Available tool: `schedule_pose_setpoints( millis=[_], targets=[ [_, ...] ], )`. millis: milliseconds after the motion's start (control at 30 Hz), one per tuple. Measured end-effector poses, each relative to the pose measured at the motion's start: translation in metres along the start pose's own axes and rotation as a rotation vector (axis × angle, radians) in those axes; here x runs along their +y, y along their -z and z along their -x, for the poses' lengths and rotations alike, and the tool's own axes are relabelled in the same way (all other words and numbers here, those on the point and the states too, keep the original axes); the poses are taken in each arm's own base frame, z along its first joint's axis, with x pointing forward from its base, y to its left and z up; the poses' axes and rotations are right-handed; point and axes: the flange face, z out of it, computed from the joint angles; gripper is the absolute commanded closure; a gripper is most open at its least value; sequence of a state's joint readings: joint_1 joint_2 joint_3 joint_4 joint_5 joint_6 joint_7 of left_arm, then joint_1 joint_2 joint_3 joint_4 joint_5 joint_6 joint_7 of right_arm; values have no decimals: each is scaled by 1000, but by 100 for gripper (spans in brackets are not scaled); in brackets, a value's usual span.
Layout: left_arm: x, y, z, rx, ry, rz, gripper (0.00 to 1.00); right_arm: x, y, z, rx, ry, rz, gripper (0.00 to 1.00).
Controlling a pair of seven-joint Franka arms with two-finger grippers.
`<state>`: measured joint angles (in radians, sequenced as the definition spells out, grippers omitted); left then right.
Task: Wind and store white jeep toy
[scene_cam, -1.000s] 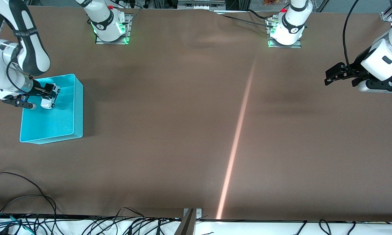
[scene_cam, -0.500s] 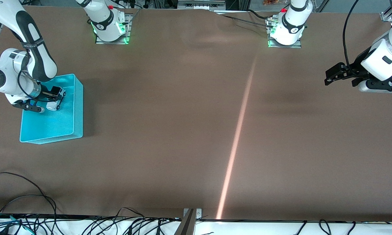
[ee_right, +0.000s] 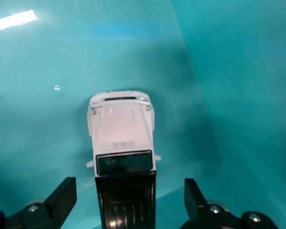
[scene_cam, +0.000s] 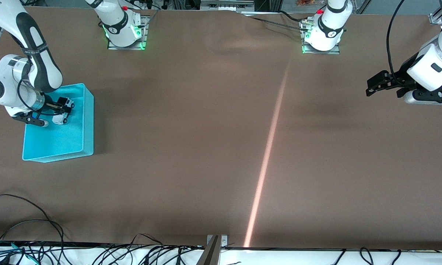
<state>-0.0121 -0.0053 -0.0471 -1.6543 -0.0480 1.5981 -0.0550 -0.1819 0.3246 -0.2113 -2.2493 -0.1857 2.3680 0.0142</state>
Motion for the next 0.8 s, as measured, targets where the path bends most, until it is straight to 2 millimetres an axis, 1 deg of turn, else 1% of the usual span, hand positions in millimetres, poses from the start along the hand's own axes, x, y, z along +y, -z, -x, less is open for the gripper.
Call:
schedule_pose_setpoints(
  millis=[100,167,333,467,600,700,767,800],
  targets=[
    [0,0,0,0,0,0,0,0,14,-1,-6,1,0,0],
    [0,0,0,0,0,0,0,-4,26,-3,0,8,0,0],
    [0,0,0,0,0,0,0,-31,61,-9,39,9,-4,0],
    [0,0,0,0,0,0,0,-56,88,-7,61,-1,-7,0],
    [0,0,0,0,0,0,0,-67,119,-3,67,-2,-3,0],
    [0,0,0,0,0,0,0,-72,150,0,89,6,0,0],
    [0,0,0,0,0,0,0,-80,170,2,116,21,0,0],
    [0,0,0,0,0,0,0,-84,177,3,127,26,0,0]
  ],
)
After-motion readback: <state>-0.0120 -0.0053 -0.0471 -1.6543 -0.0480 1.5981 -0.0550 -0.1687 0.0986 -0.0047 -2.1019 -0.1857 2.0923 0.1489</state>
